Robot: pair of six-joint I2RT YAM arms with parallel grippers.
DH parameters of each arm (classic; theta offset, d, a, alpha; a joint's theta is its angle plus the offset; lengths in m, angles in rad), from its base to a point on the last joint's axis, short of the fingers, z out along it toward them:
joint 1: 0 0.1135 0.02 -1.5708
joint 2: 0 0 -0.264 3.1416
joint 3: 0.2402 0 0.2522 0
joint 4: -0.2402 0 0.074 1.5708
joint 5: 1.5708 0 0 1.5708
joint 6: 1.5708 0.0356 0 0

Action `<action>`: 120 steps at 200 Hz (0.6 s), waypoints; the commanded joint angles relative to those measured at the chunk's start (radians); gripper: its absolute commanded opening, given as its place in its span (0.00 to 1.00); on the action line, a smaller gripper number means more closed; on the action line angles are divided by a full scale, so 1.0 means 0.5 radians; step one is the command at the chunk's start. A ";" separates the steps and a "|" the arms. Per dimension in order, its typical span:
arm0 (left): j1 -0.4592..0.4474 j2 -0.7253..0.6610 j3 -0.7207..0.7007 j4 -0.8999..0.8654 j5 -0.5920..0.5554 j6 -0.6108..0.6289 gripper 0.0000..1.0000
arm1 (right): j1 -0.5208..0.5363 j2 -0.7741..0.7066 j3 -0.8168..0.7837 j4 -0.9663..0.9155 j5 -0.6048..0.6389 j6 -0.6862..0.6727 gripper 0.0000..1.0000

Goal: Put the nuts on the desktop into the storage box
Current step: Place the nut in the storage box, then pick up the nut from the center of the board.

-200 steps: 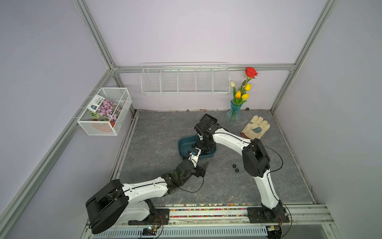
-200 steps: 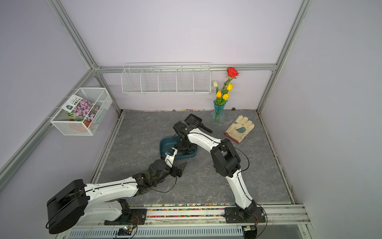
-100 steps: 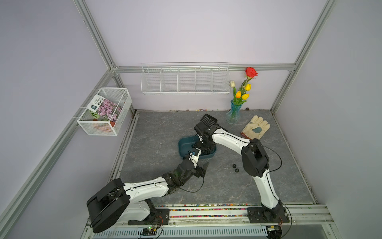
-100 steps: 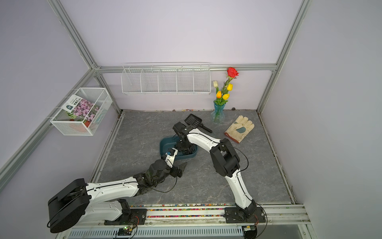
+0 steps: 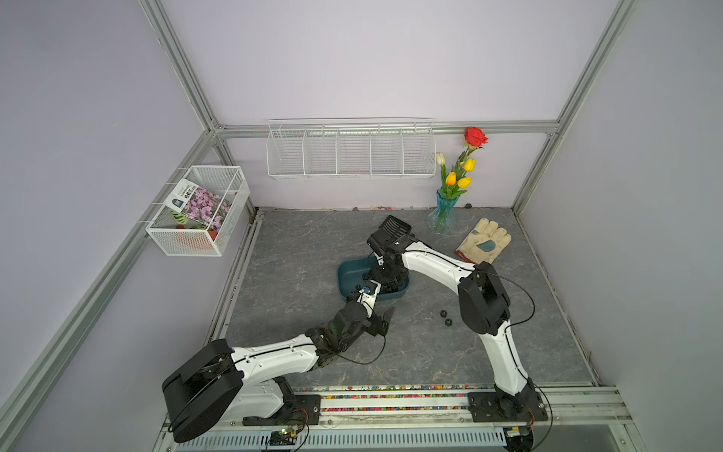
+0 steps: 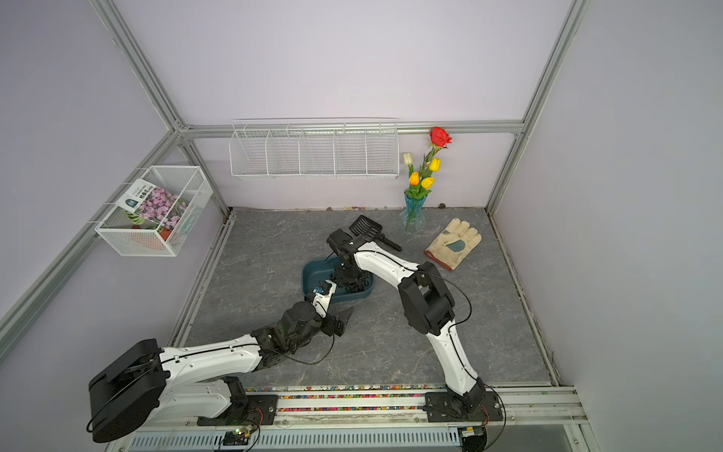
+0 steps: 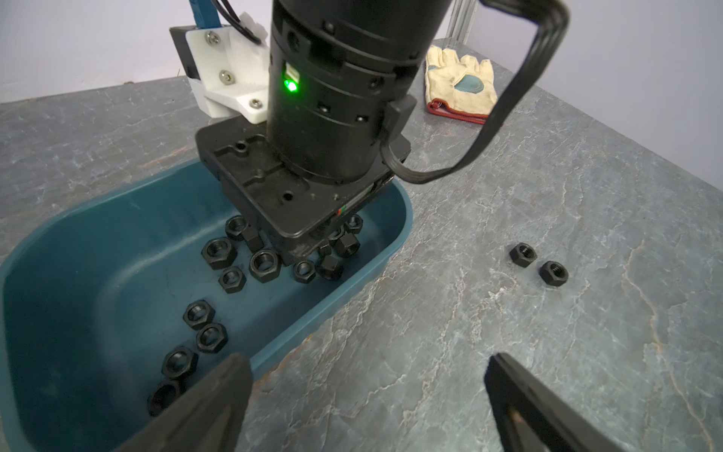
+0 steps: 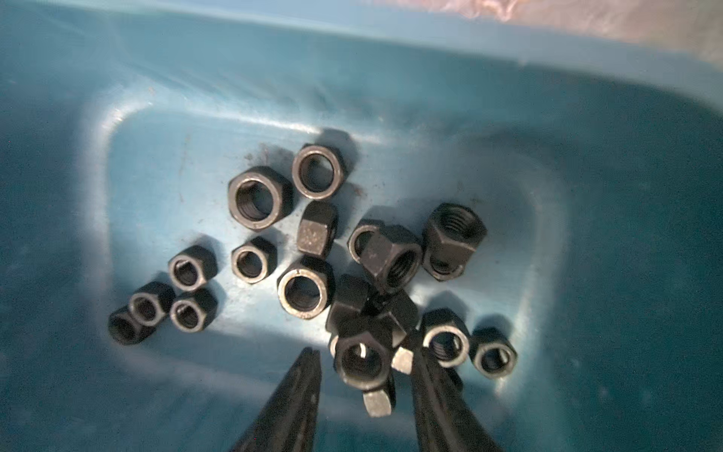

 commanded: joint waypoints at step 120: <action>-0.264 0.140 0.268 -0.120 0.072 0.112 0.98 | -0.129 -1.101 -0.996 0.097 0.344 0.113 0.46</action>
